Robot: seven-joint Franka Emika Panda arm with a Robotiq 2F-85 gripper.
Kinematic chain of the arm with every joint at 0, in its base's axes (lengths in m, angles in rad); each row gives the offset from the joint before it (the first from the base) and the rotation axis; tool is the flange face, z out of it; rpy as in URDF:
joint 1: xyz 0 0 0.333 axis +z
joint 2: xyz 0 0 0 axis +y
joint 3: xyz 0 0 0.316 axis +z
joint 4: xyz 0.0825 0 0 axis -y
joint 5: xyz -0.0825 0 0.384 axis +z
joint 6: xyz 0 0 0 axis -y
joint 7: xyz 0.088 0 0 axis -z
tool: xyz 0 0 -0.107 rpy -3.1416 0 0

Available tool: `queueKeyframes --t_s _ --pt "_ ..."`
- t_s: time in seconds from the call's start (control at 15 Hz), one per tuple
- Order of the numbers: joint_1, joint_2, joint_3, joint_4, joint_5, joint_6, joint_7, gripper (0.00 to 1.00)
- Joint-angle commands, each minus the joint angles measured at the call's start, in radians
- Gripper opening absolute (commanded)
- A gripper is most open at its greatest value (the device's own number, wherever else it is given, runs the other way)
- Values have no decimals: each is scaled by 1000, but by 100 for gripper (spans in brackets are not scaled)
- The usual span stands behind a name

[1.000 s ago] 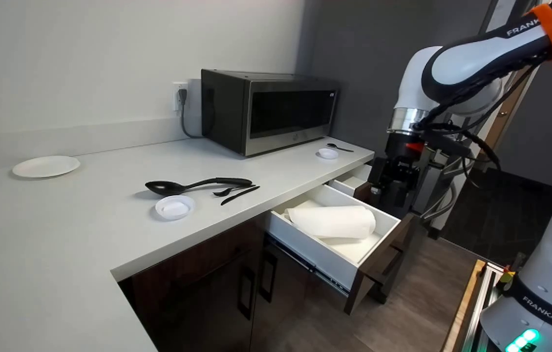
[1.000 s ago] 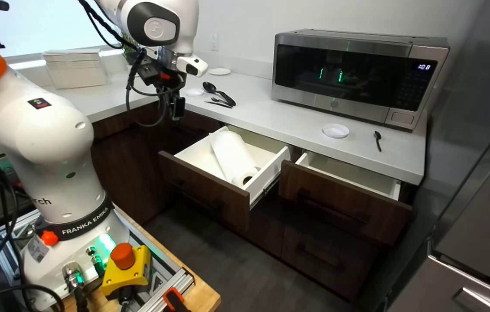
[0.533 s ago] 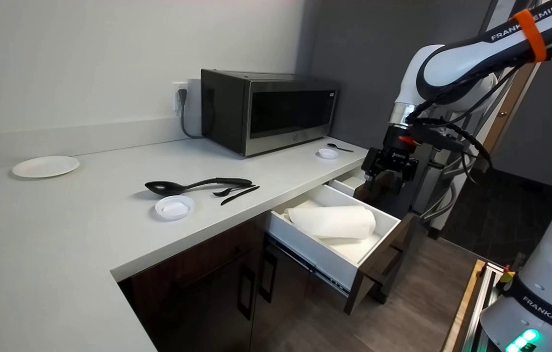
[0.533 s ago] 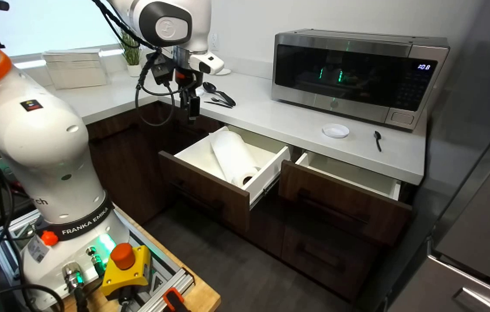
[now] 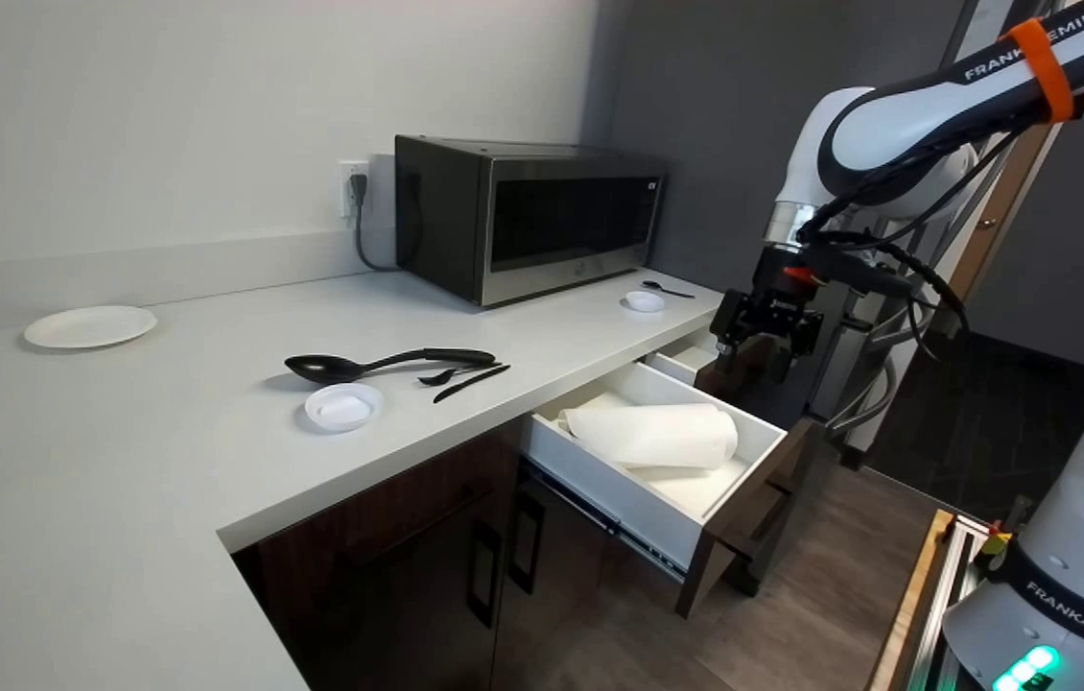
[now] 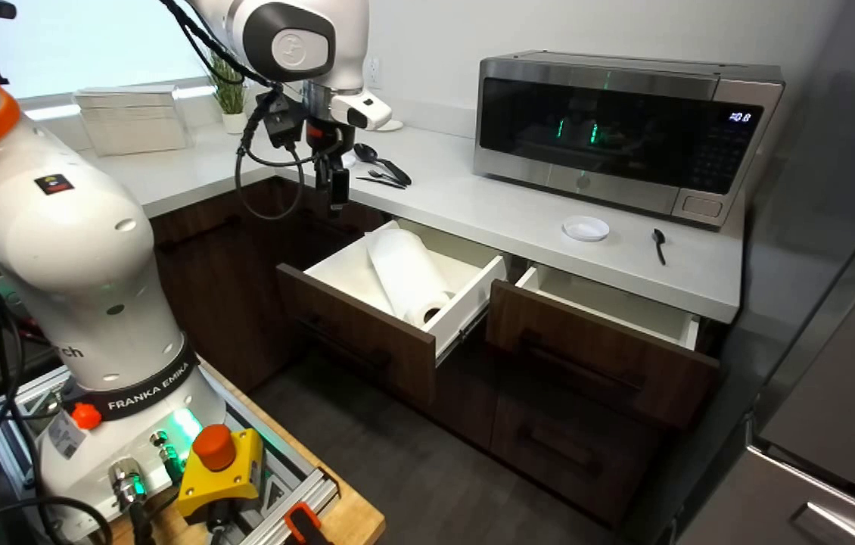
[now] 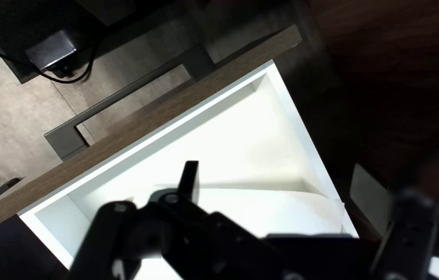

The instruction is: Close the middle drawer

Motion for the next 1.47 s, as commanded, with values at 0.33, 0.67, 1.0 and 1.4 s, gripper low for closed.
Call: queueKeyframes --t_s 0.33,0.67,1.0,1.4 --pt "6 0 -7 1 -5 -1 5 100" --pt "-87 -4 9 11 -364 -35 -75 100" --pt "-146 32 -62 9 -554 -29 -209 100" --pt "-120 15 -62 11 -515 -10 -180 100"
